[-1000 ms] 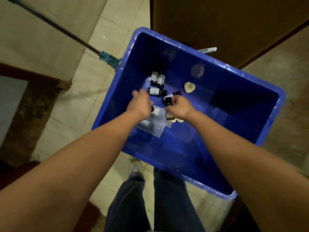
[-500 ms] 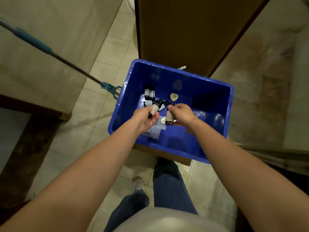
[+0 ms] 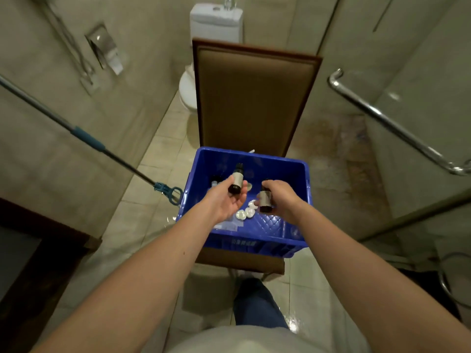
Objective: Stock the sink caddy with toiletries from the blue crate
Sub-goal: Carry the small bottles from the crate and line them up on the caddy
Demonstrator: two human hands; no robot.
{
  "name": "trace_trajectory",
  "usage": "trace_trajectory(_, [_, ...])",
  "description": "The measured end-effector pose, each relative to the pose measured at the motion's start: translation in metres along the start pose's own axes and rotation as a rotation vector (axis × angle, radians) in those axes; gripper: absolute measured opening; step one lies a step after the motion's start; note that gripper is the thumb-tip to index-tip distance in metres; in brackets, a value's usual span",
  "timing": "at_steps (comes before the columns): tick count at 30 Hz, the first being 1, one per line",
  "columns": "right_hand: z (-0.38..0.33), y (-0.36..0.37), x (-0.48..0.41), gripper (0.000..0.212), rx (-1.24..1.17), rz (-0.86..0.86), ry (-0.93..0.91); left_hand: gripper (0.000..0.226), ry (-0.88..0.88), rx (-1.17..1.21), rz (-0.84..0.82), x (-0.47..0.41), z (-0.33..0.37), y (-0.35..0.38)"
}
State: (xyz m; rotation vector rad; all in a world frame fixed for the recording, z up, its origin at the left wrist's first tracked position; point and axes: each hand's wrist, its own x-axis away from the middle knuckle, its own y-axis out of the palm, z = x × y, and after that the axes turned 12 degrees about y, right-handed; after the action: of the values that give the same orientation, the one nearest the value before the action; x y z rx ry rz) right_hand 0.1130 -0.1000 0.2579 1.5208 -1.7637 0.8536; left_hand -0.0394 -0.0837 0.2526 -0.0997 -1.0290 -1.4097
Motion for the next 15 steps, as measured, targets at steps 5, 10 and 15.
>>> trace_trajectory(5, [0.007, -0.009, 0.052, 0.024, -0.149, -0.02, 0.01, 0.024, 0.125, -0.189, -0.12, 0.04, 0.007, 0.012])
trace_trajectory(10, [0.024, -0.026, 0.096, 0.027, -0.18, 0.059, -0.058, 0.034, 0.19, -0.309, -0.206, 0.069, 0.004, 0.031])
trace_trajectory(15, [0.043, -0.053, 0.13, 0.022, -0.26, 0.078, -0.043, 0.02, 0.121, -0.382, -0.287, 0.089, -0.012, 0.056])
